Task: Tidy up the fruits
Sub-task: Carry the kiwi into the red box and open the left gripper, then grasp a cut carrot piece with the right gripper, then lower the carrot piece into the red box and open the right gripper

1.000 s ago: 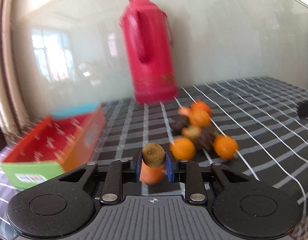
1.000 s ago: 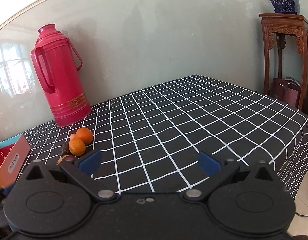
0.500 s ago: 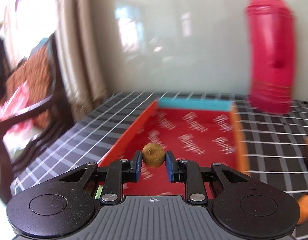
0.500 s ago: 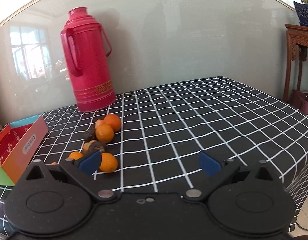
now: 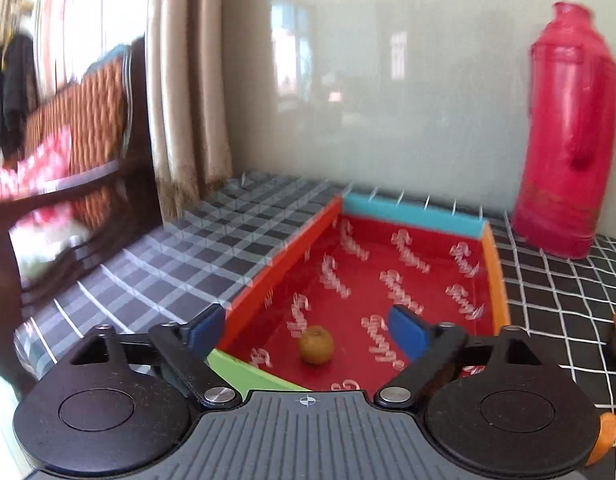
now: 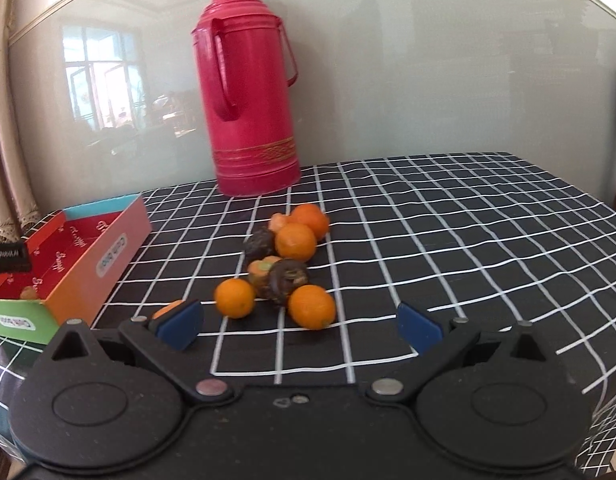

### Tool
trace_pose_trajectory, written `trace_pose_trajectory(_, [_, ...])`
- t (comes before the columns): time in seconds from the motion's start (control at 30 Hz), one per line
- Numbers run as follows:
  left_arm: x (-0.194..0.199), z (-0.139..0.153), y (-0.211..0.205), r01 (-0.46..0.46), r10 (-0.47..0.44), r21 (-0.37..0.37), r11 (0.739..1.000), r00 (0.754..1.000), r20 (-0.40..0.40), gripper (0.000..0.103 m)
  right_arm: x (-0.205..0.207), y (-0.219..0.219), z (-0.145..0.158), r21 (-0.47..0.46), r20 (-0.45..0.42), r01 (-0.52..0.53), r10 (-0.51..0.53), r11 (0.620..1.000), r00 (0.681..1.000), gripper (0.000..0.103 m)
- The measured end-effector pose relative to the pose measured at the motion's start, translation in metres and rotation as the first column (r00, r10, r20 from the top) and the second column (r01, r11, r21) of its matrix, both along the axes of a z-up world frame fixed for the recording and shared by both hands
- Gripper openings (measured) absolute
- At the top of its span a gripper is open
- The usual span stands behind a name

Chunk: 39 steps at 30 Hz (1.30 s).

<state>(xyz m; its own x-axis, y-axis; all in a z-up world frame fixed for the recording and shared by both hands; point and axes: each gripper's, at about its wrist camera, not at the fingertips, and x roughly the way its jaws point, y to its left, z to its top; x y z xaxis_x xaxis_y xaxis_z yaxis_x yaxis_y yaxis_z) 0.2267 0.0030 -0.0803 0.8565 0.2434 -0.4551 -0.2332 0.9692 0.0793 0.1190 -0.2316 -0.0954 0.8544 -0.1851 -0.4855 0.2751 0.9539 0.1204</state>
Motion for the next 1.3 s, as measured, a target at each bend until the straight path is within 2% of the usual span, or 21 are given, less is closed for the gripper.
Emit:
trace_pose_trajectory(0.07, [-0.011,0.006,-0.002,0.018,-0.019,0.029,0.999,0.999,0.030,0.095,0.006,0.007,-0.003,0.016,-0.014,-0.030,0.030,0.999,0.999,0.097])
trace_pose_trajectory(0.17, [-0.030,0.016,0.009,-0.008,0.006,0.025,1.000,0.997,0.077,0.103,0.017,0.020,-0.007,0.015,-0.039,-0.071,0.072,0.997,0.997,0.093])
trace_pose_trajectory(0.27, [-0.043,0.024,0.026,-0.049,0.044,0.039,0.998,0.992,0.114,0.103,0.027,0.035,-0.010,-0.001,-0.046,-0.105,0.105,0.994,0.993,0.087])
trace_pose_trajectory(0.3, [-0.047,0.025,0.033,-0.064,0.059,0.041,0.997,0.991,0.119,0.103,0.030,0.040,-0.011,-0.002,-0.049,-0.119,0.119,0.993,0.992,0.081])
trace_pose_trajectory(0.4, [-0.054,0.026,0.057,-0.100,0.098,0.011,0.995,0.989,0.112,0.103,0.040,0.053,-0.016,-0.018,-0.070,-0.156,0.155,0.988,0.985,0.070])
trace_pose_trajectory(0.57, [-0.067,0.023,0.090,-0.172,0.175,-0.033,0.985,0.979,0.109,0.103,0.053,0.064,-0.019,-0.061,-0.080,-0.153,0.148,0.986,0.986,0.061])
trace_pose_trajectory(0.63, [-0.066,0.019,0.099,-0.193,0.197,-0.046,0.980,0.975,0.099,0.103,0.058,0.064,-0.022,-0.040,-0.093,-0.161,0.156,0.986,0.983,0.042])
trace_pose_trajectory(0.7, [-0.064,0.015,0.105,-0.207,0.211,-0.053,0.977,0.974,0.085,0.103,0.063,0.063,-0.025,-0.017,-0.113,-0.170,0.167,0.985,0.979,0.036])
trace_pose_trajectory(0.8, [-0.064,0.011,0.110,-0.217,0.221,-0.055,0.975,0.973,0.070,0.103,0.064,0.072,-0.028,-0.070,-0.113,-0.172,0.164,0.983,0.980,0.028])
trace_pose_trajectory(0.9, [-0.065,0.011,0.112,-0.226,0.230,-0.053,0.973,0.971,0.068,0.103,0.064,0.078,-0.030,-0.116,-0.111,-0.175,0.162,0.978,0.981,0.027])
trace_pose_trajectory(1.0, [-0.066,0.012,0.114,-0.239,0.243,-0.054,0.969,0.968,0.068,0.103,0.063,0.080,-0.028,-0.104,-0.098,-0.196,0.186,0.975,0.978,0.027])
trace_pose_trajectory(1.1, [-0.066,0.010,0.119,-0.251,0.255,-0.066,0.966,0.965,0.054,0.103,0.057,0.083,-0.015,-0.074,-0.018,-0.234,0.234,0.969,0.972,0.027])
trace_pose_trajectory(1.3, [-0.068,0.008,0.130,-0.283,0.287,-0.089,0.955,0.957,0.041,0.103,0.063,0.107,0.017,-0.079,0.107,-0.364,0.371,0.928,0.923,0.027])
